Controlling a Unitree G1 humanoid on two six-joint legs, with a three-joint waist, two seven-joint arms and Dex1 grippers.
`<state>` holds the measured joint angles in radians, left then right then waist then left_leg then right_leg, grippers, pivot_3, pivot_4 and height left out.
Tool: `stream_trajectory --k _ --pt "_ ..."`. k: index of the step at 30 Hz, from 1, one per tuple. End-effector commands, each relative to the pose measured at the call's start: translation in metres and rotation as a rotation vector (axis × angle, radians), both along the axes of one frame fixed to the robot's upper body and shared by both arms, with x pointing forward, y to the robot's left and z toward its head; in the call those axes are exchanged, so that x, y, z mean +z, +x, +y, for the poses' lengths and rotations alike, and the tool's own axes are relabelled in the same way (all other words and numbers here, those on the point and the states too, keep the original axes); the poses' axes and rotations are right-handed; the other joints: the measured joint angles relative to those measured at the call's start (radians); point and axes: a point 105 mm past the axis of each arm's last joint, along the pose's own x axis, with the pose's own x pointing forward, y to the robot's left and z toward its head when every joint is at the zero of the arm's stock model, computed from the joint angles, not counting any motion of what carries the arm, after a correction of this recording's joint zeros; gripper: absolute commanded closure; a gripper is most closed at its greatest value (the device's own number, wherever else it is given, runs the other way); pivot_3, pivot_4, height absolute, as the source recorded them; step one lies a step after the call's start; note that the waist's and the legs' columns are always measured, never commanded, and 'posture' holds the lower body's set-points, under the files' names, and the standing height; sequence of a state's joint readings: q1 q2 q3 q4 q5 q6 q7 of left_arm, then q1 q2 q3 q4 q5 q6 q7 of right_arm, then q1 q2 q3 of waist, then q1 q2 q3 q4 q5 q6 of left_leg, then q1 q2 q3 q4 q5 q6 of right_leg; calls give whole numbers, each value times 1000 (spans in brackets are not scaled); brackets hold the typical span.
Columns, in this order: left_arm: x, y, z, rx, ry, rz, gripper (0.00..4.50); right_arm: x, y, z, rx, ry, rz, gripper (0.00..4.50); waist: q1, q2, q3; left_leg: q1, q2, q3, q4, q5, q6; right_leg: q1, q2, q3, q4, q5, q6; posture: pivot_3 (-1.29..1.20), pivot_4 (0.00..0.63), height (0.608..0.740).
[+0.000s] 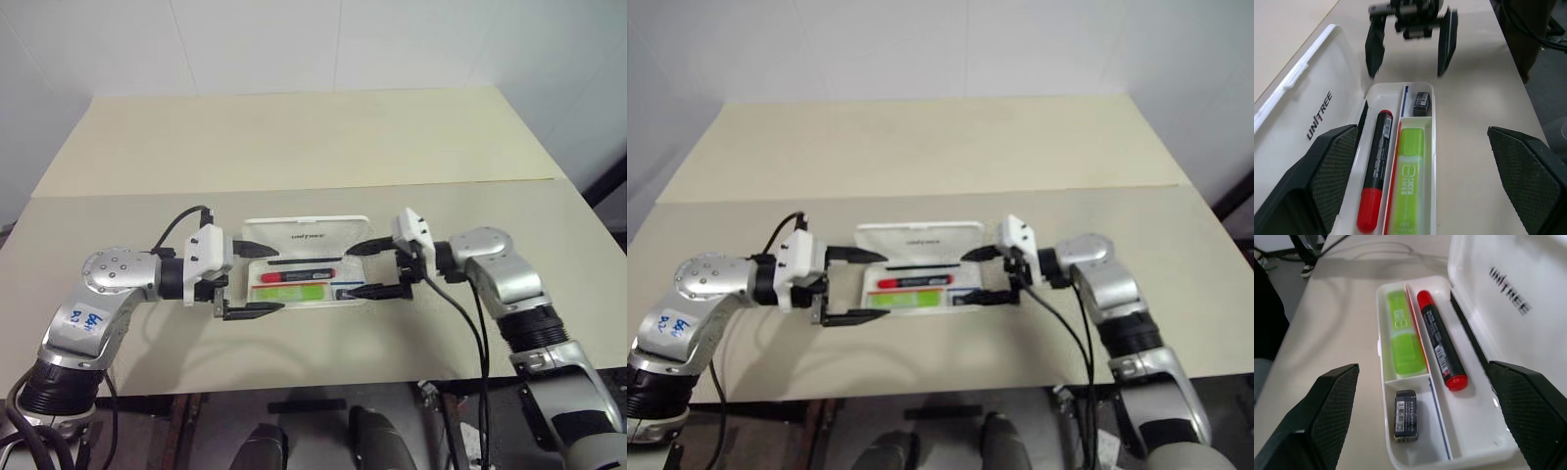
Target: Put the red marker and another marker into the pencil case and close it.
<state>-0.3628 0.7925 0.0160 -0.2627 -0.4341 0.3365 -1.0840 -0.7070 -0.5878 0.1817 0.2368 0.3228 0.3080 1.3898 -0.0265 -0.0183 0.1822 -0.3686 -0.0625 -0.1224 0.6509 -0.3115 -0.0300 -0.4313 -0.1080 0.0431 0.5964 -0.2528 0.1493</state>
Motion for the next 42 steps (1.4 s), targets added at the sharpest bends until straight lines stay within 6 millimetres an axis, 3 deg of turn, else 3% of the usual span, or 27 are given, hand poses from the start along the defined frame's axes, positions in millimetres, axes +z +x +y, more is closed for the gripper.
stream_trajectory --k 1,5,10,16,21,25,35,42 --pt "7 -7 10 20 -1 -22 0 17 -9 -14 7 2 -12 41 0 0 0 0 0 0 0 0 0 0 0 0 0 0 0 0 150 740" --pt "8 -14 29 83 -7 0 0 23 -18 -36 -35 -23 28 41 0 0 0 0 0 0 -1 0 1 0 0 0 -2 0 0 0 150 740" --pt "19 -14 45 181 -72 -12 0 30 -12 -51 -110 -46 -41 41 1 0 0 0 1 1 -1 -1 1 0 0 0 -3 0 0 0 150 740" --pt "45 5 76 385 -236 -84 0 31 -8 -53 -142 -51 -73 41 2 0 0 1 1 0 0 -1 1 0 0 0 -2 0 0 0 150 740" --pt "44 8 73 393 -268 -76 0 34 -6 -48 -145 -33 -87 41 1 0 0 0 1 0 0 0 0 0 -1 0 -1 0 0 0 150 740" --pt "45 16 70 403 -318 -73 931 33 -6 -46 -148 -31 -90 0 4 0 0 0 0 0 0 0 1 0 -1 0 -2 0 0 0 150 740" --pt "51 39 82 479 -393 -97 4372 48 -8 -48 -158 25 -126 0 2 0 0 0 0 0 0 0 0 0 -1 0 -1 0 0 0 150 740" --pt "42 53 83 509 -400 -88 4442 79 -18 -43 -153 202 -176 0 2 0 0 0 0 0 0 0 0 0 -1 0 -1 0 0 0 150 740"
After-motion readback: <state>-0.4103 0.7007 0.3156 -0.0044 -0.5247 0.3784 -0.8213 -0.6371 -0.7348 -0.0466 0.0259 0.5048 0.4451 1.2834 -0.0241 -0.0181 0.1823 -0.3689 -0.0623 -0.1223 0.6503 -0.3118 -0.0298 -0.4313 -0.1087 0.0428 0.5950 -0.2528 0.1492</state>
